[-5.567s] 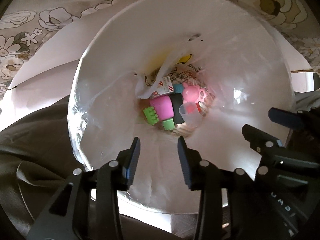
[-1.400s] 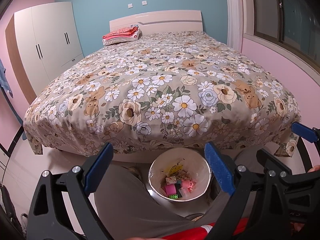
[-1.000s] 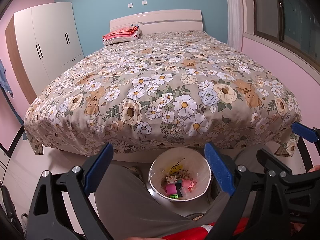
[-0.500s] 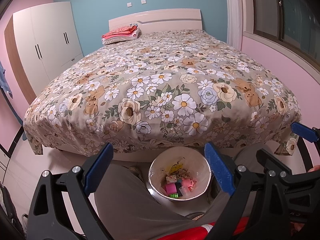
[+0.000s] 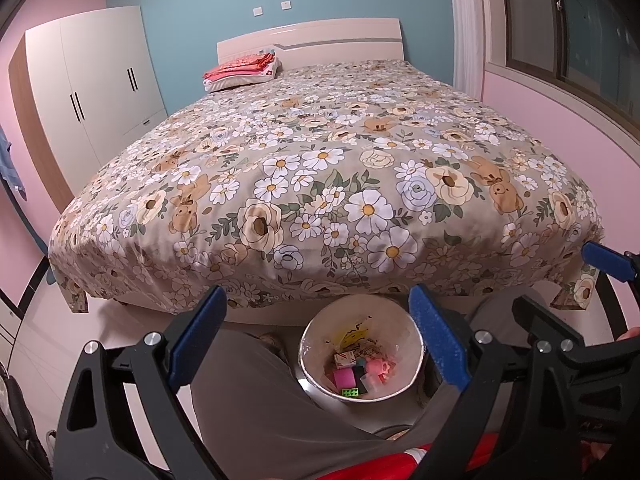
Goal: Collect trash
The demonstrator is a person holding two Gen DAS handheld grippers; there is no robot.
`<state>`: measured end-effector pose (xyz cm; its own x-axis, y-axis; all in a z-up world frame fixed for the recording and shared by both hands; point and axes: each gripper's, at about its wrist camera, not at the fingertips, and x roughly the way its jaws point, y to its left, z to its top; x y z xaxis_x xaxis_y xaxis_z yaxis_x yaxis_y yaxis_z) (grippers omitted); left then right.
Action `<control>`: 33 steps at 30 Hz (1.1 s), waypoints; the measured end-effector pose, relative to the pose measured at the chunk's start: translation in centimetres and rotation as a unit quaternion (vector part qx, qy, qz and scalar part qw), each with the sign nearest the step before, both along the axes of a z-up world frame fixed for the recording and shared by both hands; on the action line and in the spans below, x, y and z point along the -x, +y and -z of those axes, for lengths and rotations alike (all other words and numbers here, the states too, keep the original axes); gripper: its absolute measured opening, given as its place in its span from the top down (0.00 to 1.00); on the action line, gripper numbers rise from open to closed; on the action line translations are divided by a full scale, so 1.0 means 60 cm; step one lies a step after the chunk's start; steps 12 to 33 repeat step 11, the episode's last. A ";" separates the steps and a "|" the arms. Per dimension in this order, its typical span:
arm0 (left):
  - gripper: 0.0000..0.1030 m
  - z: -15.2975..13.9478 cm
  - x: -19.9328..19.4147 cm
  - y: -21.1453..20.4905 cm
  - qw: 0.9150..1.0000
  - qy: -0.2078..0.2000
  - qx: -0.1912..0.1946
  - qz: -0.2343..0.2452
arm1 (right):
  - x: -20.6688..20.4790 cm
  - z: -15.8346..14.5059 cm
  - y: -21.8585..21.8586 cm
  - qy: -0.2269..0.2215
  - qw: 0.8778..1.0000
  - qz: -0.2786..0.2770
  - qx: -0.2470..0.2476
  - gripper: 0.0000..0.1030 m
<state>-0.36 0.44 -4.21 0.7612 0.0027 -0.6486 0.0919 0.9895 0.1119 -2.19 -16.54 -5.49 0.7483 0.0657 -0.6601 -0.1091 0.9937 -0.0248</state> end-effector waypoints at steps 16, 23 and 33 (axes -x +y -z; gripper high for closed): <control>0.12 -0.005 -0.003 0.006 1.000 0.009 -0.005 0.001 | -0.001 -0.001 0.002 0.001 1.000 0.001 -0.001 0.04; 0.12 -0.005 -0.003 0.006 1.000 0.009 -0.005 0.001 | -0.001 -0.001 0.002 0.001 1.000 0.001 -0.001 0.04; 0.12 -0.005 -0.003 0.006 1.000 0.009 -0.005 0.001 | -0.001 -0.001 0.002 0.001 1.000 0.001 -0.001 0.04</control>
